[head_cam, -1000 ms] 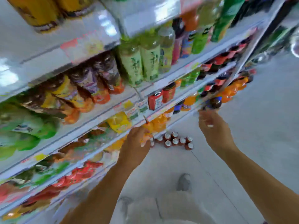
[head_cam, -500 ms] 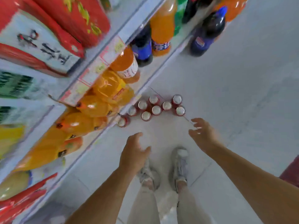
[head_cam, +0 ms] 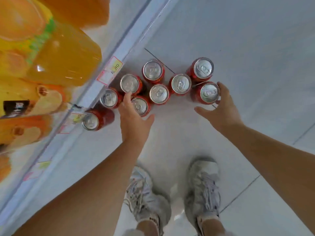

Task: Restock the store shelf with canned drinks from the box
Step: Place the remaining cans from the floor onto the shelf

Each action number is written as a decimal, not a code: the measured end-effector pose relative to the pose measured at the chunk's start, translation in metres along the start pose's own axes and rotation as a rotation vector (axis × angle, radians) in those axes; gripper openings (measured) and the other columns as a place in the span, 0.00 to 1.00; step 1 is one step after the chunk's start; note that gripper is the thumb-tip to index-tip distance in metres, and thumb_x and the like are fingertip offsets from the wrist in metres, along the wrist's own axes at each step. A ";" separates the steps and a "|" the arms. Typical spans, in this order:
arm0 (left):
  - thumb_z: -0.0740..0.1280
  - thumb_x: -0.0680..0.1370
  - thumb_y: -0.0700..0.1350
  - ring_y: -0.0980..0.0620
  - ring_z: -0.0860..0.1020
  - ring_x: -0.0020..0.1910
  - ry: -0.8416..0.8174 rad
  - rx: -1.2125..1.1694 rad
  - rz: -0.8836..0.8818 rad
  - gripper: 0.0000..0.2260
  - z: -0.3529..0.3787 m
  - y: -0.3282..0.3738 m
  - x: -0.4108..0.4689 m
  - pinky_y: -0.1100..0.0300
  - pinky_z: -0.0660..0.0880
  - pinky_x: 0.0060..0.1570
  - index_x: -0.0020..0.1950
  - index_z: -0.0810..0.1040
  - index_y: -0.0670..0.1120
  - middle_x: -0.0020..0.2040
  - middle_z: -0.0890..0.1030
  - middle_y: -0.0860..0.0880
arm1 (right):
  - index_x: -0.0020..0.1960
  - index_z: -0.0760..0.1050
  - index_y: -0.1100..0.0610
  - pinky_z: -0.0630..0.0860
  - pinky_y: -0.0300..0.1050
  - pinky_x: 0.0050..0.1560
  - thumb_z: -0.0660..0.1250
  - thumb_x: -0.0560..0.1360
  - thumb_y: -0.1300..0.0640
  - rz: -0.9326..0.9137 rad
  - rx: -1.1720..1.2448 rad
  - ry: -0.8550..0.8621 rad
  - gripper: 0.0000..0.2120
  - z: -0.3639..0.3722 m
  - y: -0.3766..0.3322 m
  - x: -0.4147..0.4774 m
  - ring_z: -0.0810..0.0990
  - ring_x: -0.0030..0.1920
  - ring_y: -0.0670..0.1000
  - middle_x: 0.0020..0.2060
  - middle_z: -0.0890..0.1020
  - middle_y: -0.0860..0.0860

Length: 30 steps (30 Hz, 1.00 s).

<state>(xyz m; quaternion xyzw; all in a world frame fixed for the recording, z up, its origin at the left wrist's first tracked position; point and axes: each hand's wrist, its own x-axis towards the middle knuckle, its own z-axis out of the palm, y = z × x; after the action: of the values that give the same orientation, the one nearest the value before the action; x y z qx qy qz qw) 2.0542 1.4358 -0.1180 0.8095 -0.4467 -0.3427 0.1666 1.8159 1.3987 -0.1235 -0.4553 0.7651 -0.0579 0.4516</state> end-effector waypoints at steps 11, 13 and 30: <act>0.79 0.68 0.47 0.52 0.74 0.65 -0.008 -0.060 -0.053 0.36 -0.031 0.020 -0.022 0.54 0.74 0.62 0.71 0.63 0.53 0.65 0.75 0.55 | 0.61 0.66 0.50 0.72 0.44 0.47 0.75 0.66 0.40 0.095 -0.013 0.170 0.30 -0.012 -0.026 -0.028 0.77 0.47 0.51 0.49 0.78 0.46; 0.79 0.66 0.47 0.51 0.76 0.61 -0.035 -0.040 -0.070 0.36 -0.058 0.039 -0.042 0.58 0.73 0.59 0.70 0.65 0.51 0.61 0.75 0.57 | 0.59 0.67 0.50 0.70 0.43 0.46 0.74 0.67 0.40 0.104 -0.003 0.178 0.28 -0.034 -0.043 -0.060 0.75 0.45 0.50 0.47 0.77 0.45; 0.78 0.62 0.55 0.53 0.79 0.56 0.175 -0.179 0.162 0.30 -0.480 0.327 -0.245 0.56 0.76 0.53 0.62 0.72 0.59 0.55 0.81 0.58 | 0.54 0.69 0.44 0.79 0.51 0.49 0.79 0.59 0.43 -0.402 0.207 0.140 0.28 -0.295 -0.363 -0.419 0.80 0.48 0.44 0.49 0.79 0.44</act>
<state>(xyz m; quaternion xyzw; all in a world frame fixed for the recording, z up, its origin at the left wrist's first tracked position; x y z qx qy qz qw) 2.1032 1.4456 0.5103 0.7796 -0.4619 -0.2947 0.3033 1.9048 1.4067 0.4982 -0.5444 0.6787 -0.2563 0.4210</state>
